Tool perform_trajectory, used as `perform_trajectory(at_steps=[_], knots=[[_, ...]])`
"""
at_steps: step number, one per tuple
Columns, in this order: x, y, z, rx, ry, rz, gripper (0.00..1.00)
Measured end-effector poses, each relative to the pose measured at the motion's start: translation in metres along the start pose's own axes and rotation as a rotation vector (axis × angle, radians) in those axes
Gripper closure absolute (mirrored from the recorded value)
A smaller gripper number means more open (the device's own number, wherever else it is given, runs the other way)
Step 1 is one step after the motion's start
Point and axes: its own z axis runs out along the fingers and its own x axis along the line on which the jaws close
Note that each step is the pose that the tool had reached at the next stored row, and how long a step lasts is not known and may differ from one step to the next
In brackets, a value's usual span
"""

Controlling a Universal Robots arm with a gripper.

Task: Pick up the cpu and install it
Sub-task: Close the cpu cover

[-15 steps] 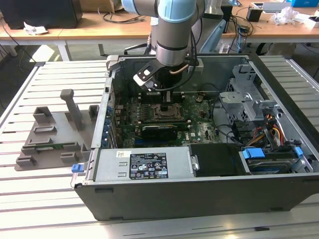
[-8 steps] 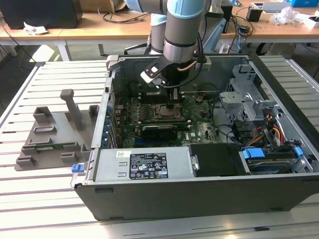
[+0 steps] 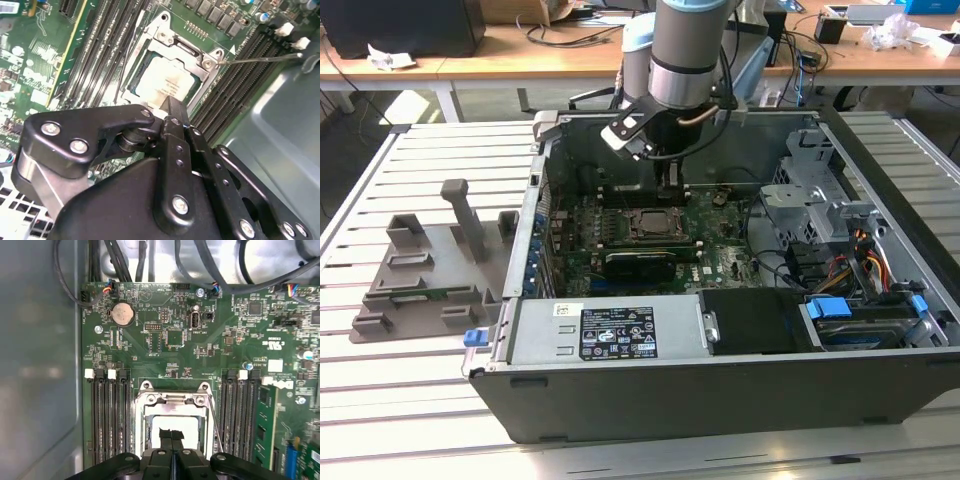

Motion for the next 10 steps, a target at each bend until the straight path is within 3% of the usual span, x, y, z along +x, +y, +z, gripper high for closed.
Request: perform_trajectory(at_steps=[7,10], knots=[[0.0003,-0.0009,-0.0161,0.0,-0.0011,0.0,0.89],[0.0005,-0.0015,-0.0265,0.0,-0.0022,0.0,0.89]])
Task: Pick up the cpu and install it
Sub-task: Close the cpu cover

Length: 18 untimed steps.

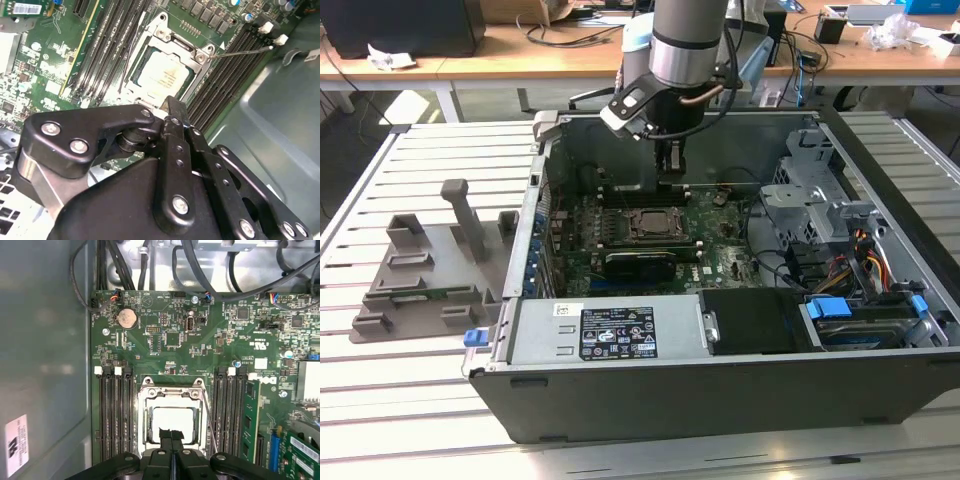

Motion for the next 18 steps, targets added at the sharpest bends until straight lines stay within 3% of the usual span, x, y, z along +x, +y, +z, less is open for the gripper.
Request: perform_trajectory(at_steps=[18], knots=[[0.0008,-0.0022,-0.0425,0.0,-0.0027,0.0,0.89]])
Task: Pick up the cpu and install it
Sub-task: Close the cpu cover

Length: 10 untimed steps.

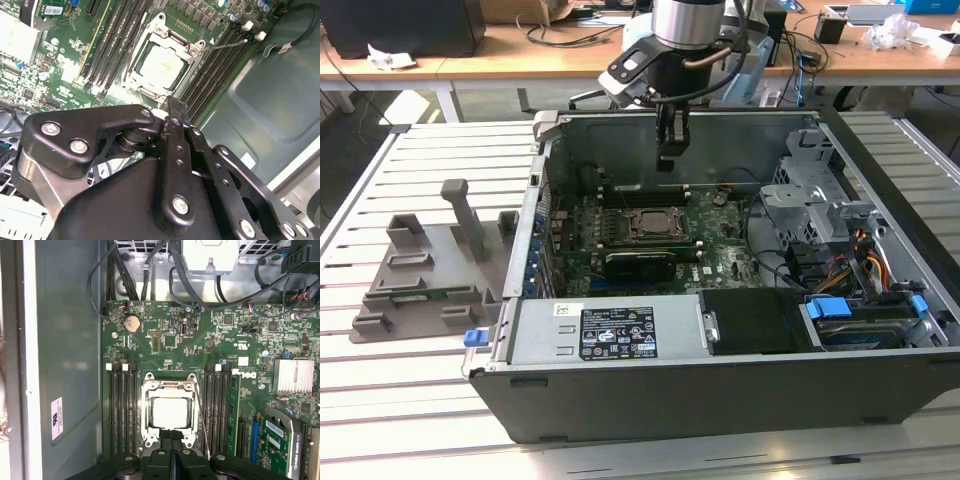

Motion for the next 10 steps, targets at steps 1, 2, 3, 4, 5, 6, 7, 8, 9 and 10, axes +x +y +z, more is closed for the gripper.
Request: perform_trajectory(at_steps=[1,2,3,4,5,6,7,8,9,10], knots=[[0.0,-0.0001,-0.0017,0.0,0.0,0.0,0.89],[0.0001,-0.0002,-0.0033,0.0,0.0,0.0,0.89],[0.0001,-0.0002,-0.0033,-0.0001,0.0003,0.0,0.89],[0.0001,-0.0002,-0.0033,-0.0002,0.0003,0.0,0.89],[0.0001,-0.0002,-0.0033,-0.0001,0.0002,0.0,0.89],[0.0001,-0.0002,-0.0035,-0.0001,0.0001,0.0,0.89],[0.0001,-0.0002,-0.0036,0.0,0.0001,0.0,0.89],[0.0001,-0.0002,-0.0036,0.0,0.0001,0.0,0.89],[0.0001,-0.0002,-0.0036,0.0,0.0001,0.0,0.89],[0.0001,-0.0002,-0.0036,0.0,0.0001,0.0,0.89]])
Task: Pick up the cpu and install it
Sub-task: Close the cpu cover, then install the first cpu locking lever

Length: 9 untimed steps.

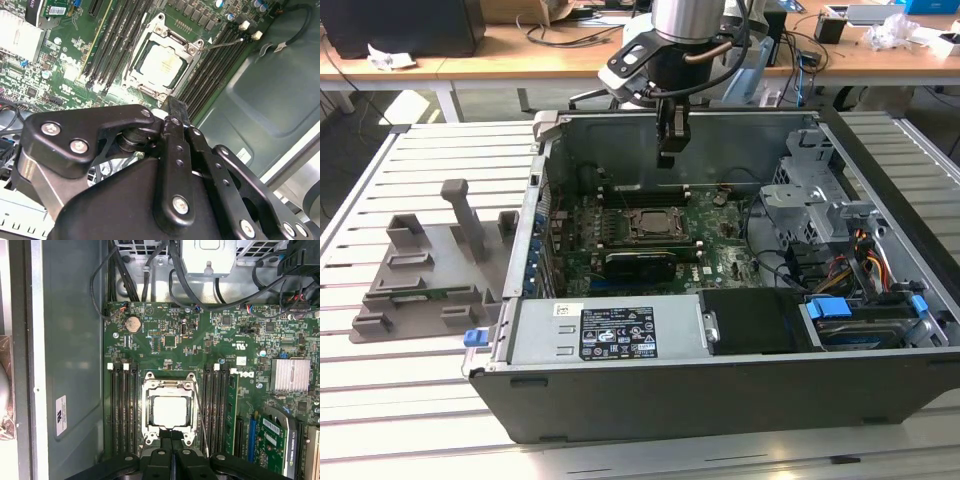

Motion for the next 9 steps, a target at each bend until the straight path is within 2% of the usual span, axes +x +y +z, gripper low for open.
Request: perform_trajectory(at_steps=[9], knots=[[0.0,0.0,-0.0002,0.0001,-0.0002,-0.003,0.89]])
